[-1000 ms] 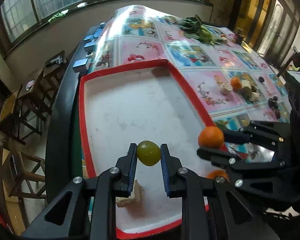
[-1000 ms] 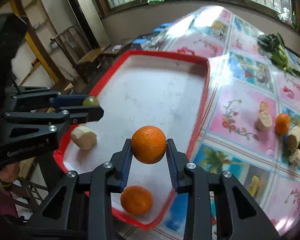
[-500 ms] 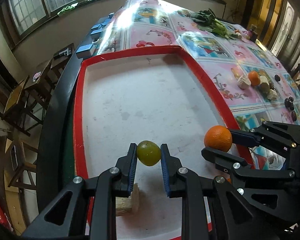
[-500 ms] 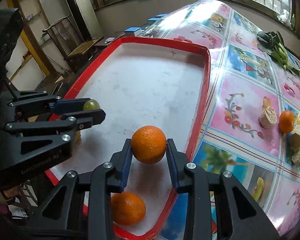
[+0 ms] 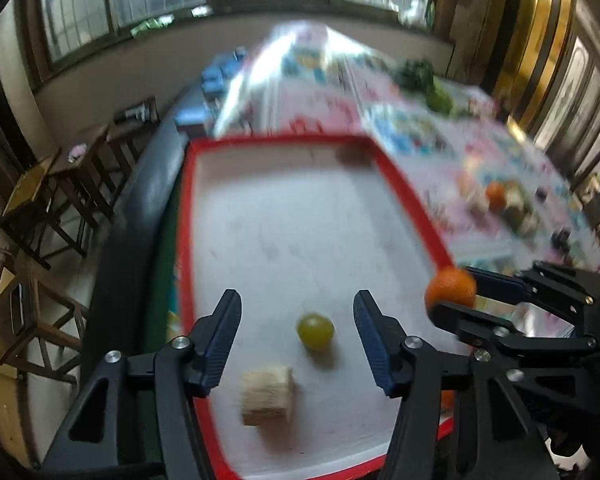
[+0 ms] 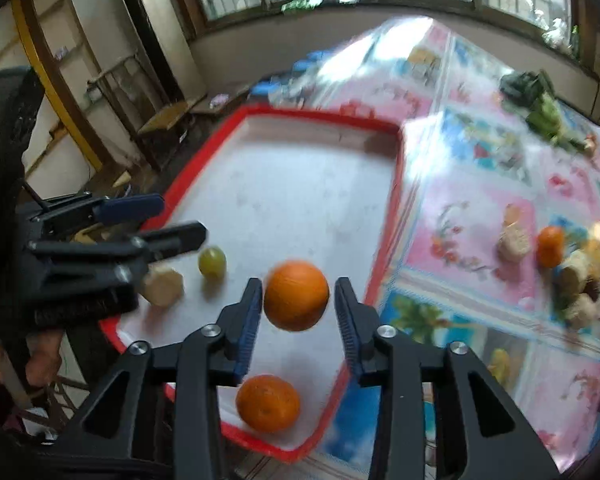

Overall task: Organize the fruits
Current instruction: 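Lower the grape and orange into the red tray and open both tools, then grasp a white yam cube with the left tool while the right tool grasps a red date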

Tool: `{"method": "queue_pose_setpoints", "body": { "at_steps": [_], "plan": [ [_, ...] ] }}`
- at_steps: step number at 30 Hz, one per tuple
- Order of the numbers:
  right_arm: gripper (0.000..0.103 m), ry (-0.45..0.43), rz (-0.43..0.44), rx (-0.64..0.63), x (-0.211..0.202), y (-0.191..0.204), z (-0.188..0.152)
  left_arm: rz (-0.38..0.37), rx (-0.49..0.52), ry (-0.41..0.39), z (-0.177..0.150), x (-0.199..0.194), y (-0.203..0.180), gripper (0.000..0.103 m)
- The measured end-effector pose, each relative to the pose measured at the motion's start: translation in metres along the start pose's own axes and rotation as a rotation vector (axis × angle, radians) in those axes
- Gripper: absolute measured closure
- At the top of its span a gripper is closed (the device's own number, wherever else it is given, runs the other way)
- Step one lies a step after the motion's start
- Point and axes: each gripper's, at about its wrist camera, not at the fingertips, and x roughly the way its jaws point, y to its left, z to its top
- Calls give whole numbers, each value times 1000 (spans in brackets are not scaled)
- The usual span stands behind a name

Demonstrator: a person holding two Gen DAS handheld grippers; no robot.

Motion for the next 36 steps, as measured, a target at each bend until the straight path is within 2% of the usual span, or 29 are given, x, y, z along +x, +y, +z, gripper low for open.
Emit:
{"method": "queue_pose_setpoints", "body": {
  "at_steps": [1,2,3,7,10,15,19,22,24,26,29,30,32,34,35,36],
  "plan": [
    [49,-35,2,18,-13,-2,1,-20,-6,-19,4,-7,3,38],
    [38,-65,-6,34,-23,-5,2,-41,-9,-32,7,-12,5,35],
    [35,-86,-14,45,-29,-6,2,-43,-20,-49,11,-17,8,32],
    [35,-128,-45,110,-52,-22,-4,-47,-31,-84,23,-26,10,32],
    [35,-144,-117,176,-76,-51,-21,-122,-31,-85,32,-28,-3,32],
    [35,-151,-231,311,-116,-117,-64,-206,55,-44,39,-18,-71,32],
    [35,-107,-344,415,-139,-185,-103,-261,136,12,36,1,-138,32],
    [36,-75,-379,456,-140,-223,-116,-255,166,44,35,23,-183,32],
    [43,-60,-357,454,-134,-237,-117,-299,176,98,37,44,-208,32],
    [45,-40,-347,447,-124,-244,-114,-301,174,147,37,63,-225,32],
    [47,-24,-349,421,-113,-252,-113,-297,146,173,40,81,-240,34],
    [54,-10,-361,409,-110,-253,-115,-297,138,184,42,86,-246,34],
    [66,11,-349,412,-103,-255,-116,-296,108,197,44,95,-255,39],
    [72,7,-362,392,-103,-257,-116,-298,96,208,45,100,-263,53],
    [79,9,-360,375,-102,-257,-115,-284,94,223,45,107,-269,56],
    [80,12,-356,361,-102,-256,-115,-278,96,232,44,110,-273,58]
  ]
}}
